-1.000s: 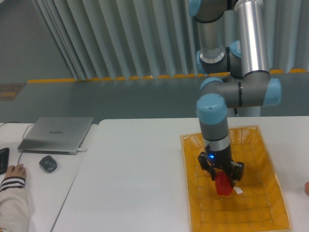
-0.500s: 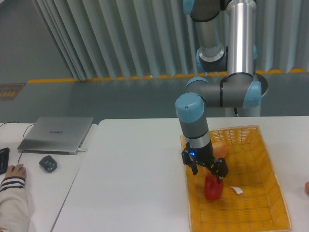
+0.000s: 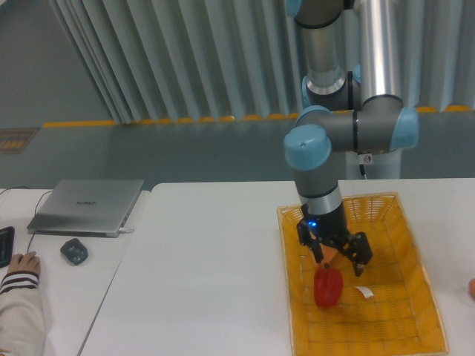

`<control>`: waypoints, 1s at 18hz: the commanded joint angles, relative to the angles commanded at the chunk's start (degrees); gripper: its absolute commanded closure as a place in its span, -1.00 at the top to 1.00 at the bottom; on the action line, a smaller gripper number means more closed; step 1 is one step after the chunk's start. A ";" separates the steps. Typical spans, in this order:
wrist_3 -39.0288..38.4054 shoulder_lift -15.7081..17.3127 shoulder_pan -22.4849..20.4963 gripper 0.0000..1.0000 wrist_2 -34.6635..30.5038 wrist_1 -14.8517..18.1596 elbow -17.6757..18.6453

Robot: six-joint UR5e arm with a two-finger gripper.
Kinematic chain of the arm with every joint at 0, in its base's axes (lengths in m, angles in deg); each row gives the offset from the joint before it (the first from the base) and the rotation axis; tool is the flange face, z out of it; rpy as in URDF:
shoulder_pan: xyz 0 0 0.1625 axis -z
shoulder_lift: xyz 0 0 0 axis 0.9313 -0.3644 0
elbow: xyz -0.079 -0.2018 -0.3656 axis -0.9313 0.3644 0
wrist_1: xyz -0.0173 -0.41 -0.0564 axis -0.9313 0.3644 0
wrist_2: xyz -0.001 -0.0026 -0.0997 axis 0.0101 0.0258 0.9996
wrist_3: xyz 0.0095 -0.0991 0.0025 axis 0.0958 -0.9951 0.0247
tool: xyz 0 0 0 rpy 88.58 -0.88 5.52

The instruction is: Place the red peppers in a basket

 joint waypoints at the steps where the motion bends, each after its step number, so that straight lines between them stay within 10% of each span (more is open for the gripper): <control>1: 2.65 0.35 -0.27 1.00 0.00 0.70 0.00; 18: 45.28 5.01 -18.64 1.00 5.62 13.36 -0.09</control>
